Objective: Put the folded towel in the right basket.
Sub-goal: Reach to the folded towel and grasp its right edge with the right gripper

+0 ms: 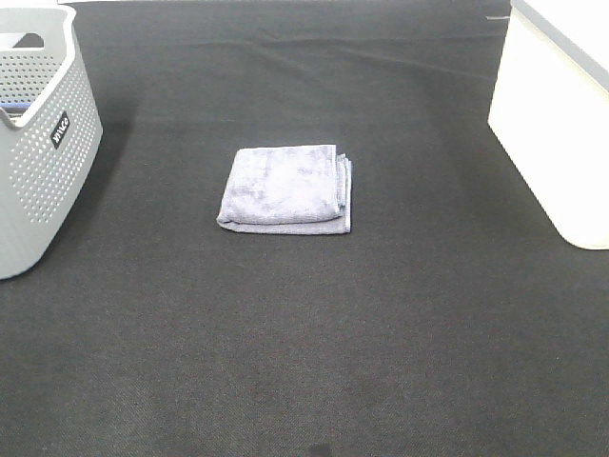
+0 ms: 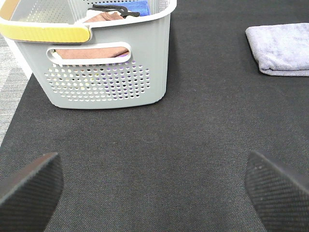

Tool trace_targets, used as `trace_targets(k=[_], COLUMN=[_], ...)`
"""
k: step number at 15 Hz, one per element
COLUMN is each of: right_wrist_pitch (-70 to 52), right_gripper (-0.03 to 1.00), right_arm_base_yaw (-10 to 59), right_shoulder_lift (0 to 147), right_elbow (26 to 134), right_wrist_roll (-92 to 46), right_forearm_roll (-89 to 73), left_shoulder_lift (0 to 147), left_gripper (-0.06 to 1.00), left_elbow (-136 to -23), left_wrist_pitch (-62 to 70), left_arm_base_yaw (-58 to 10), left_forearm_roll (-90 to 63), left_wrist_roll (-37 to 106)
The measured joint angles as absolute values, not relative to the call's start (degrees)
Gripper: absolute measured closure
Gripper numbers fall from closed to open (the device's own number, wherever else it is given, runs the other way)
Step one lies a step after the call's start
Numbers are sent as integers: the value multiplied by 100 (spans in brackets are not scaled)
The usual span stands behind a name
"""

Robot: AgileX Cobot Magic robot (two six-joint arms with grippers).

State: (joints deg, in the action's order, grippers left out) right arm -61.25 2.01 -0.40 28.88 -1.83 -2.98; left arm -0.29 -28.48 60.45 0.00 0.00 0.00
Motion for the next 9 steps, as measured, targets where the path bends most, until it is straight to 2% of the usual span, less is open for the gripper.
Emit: trace_targets(k=[9], right_wrist_pitch=[-6125], right_gripper=[30], right_arm_base_yaw=[201], right_shoulder_lift=[-40], right_elbow=[2888], right_wrist_roll=[-183], right_forearm_roll=[-298], left_shoulder_lift=[-29], left_gripper=[-3], left_elbow=[-2848], left_wrist_pitch=[6045], left_arm_base_yaw=[0], left_forearm_roll=[0], left_wrist_roll=[0])
